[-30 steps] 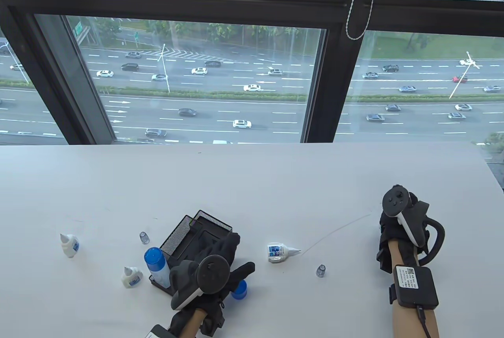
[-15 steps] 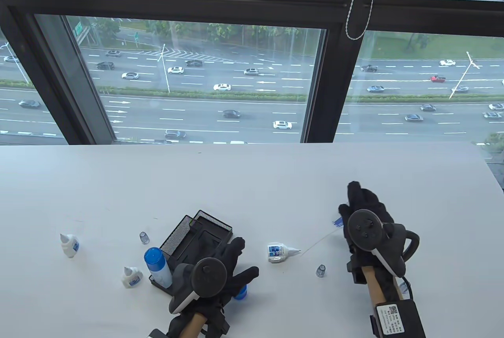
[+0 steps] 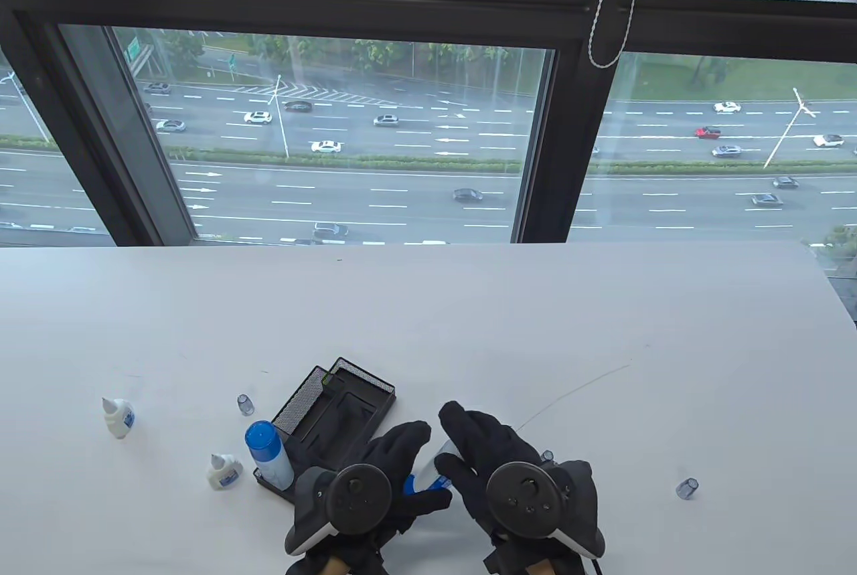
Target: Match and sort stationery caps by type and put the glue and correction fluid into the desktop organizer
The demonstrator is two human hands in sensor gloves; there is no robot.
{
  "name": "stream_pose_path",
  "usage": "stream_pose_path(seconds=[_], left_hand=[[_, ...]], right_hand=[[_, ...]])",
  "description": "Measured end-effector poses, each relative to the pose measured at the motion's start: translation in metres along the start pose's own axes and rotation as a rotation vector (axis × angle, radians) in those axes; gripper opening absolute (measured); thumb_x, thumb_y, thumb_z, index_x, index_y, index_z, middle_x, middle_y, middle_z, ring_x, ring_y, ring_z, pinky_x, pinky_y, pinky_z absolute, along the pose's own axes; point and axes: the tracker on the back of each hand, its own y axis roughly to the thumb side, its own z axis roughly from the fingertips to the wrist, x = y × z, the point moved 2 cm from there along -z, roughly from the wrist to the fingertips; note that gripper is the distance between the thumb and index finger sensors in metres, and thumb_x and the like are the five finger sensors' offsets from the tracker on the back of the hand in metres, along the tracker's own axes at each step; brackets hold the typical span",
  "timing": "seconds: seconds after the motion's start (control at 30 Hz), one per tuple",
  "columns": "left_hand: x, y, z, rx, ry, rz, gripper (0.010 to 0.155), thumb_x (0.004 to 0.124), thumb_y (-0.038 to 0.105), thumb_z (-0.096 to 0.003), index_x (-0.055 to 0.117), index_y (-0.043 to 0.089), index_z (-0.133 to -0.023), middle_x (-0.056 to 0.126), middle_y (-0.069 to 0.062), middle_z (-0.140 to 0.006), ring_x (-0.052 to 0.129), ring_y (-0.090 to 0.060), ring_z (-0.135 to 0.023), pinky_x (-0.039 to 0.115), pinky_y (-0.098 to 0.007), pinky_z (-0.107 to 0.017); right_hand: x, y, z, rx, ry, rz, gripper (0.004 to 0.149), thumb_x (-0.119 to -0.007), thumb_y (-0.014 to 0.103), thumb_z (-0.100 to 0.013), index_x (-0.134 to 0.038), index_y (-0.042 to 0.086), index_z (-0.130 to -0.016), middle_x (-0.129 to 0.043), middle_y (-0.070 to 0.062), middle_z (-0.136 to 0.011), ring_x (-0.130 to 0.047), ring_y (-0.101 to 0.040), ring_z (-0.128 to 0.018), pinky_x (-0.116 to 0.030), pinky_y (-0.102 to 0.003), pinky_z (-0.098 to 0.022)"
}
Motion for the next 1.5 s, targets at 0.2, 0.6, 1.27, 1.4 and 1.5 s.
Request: stream_pose_path(seconds=[0.2, 0.6, 1.27, 1.4, 1.5], left_hand=[[0.004, 0.007, -0.001, 0.046, 0.031, -0.019, 0.072, 0.079, 0.065, -0.0469, 0.067, 0.026, -0.106, 0.085, -0.001, -0.103, 0.096, -0.025, -0.089, 0.077, -0.052, -0.066], [0.000, 0.007, -0.002, -0.002, 0.146, 0.121, 0.072, 0.081, 0.064, -0.0474, 0.068, 0.022, -0.105, 0.087, -0.005, -0.100, 0.097, -0.026, -0.087, 0.079, -0.049, -0.065], [0.017, -0.002, 0.004, -0.060, -0.055, -0.284, 0.079, 0.076, 0.066, -0.0487, 0.057, 0.024, -0.113, 0.074, -0.009, -0.114, 0.087, -0.035, -0.099, 0.073, -0.056, -0.069], [0.036, 0.000, 0.000, -0.059, -0.149, -0.445, 0.079, 0.076, 0.065, -0.0492, 0.054, 0.025, -0.114, 0.071, -0.007, -0.117, 0.084, -0.038, -0.101, 0.072, -0.056, -0.070], [0.044, -0.003, -0.003, -0.079, -0.187, -0.482, 0.078, 0.076, 0.063, -0.0501, 0.053, 0.025, -0.115, 0.069, -0.008, -0.118, 0.083, -0.039, -0.102, 0.071, -0.057, -0.070]], right_hand=[[0.001, -0.011, 0.008, -0.003, -0.050, -0.081, 0.065, -0.084, 0.038, -0.047, -0.063, 0.020, -0.106, -0.082, -0.011, -0.094, -0.094, -0.032, -0.074, -0.078, -0.049, -0.058], [-0.043, -0.052, 0.019, -0.138, 0.126, -0.204, 0.090, -0.070, 0.060, -0.047, -0.036, 0.010, -0.114, -0.060, -0.018, -0.108, -0.075, -0.040, -0.091, -0.063, -0.058, -0.068], [-0.039, -0.061, 0.030, -0.244, -0.009, -0.327, 0.068, -0.085, 0.048, -0.046, -0.060, 0.020, -0.102, -0.075, -0.017, -0.100, -0.087, -0.040, -0.083, -0.071, -0.057, -0.063], [-0.040, -0.066, 0.030, -0.242, 0.001, -0.362, 0.069, -0.087, 0.046, -0.045, -0.060, 0.020, -0.103, -0.079, -0.013, -0.097, -0.089, -0.039, -0.082, -0.072, -0.057, -0.062], [-0.041, -0.068, 0.029, -0.241, 0.018, -0.392, 0.073, -0.086, 0.042, -0.046, -0.053, 0.016, -0.106, -0.076, -0.013, -0.100, -0.085, -0.040, -0.085, -0.069, -0.058, -0.064]])
